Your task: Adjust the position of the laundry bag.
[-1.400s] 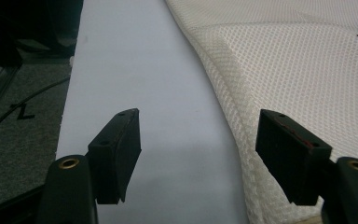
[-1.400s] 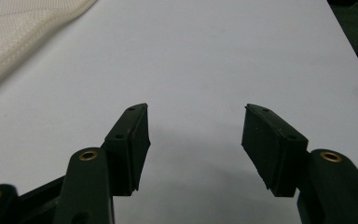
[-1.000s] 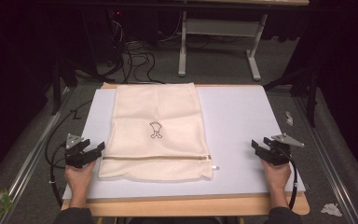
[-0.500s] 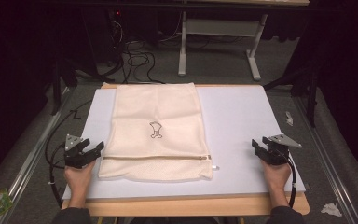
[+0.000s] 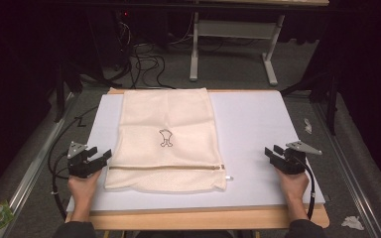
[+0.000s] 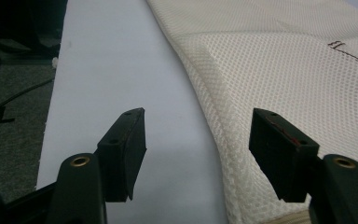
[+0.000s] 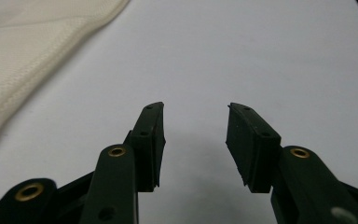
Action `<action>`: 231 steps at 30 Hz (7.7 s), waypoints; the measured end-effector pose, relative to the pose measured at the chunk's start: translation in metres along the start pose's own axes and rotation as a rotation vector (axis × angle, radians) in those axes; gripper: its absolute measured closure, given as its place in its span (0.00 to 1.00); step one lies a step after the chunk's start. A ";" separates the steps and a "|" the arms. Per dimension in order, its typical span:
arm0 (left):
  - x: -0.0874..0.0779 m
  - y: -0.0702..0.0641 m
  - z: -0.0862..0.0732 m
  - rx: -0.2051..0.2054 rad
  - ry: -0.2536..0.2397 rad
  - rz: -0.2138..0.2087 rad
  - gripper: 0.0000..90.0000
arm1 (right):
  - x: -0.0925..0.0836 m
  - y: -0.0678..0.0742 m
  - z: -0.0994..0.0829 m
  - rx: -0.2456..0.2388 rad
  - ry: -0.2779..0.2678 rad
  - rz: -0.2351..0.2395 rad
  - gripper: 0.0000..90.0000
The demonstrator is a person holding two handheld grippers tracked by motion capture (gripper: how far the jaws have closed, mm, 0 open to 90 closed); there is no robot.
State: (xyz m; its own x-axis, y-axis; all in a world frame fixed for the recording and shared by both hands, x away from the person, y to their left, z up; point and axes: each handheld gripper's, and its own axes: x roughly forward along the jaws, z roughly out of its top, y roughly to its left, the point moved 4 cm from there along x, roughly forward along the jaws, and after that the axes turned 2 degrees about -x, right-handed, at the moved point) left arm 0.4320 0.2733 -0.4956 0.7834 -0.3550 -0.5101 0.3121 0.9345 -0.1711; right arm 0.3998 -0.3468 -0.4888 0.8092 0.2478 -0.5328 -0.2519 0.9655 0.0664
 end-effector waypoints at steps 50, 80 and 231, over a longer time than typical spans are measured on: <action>0.011 -0.033 -0.002 0.032 0.252 -0.039 0.48 | 0.055 0.134 0.023 -0.095 0.299 0.331 0.61; 0.030 -0.044 0.012 0.058 0.442 -0.011 0.94 | 0.073 0.146 0.037 -0.099 0.553 0.414 0.97; 0.048 -0.160 0.039 0.157 0.221 -0.195 0.53 | 0.007 0.068 0.061 -0.036 0.331 0.306 0.97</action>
State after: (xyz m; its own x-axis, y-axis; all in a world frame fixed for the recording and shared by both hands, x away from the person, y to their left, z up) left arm 0.4406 0.1055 -0.4592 0.5702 -0.4969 -0.6542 0.5375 0.8279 -0.1603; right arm 0.4207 -0.2745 -0.4364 0.4831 0.4766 -0.7345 -0.4764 0.8469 0.2362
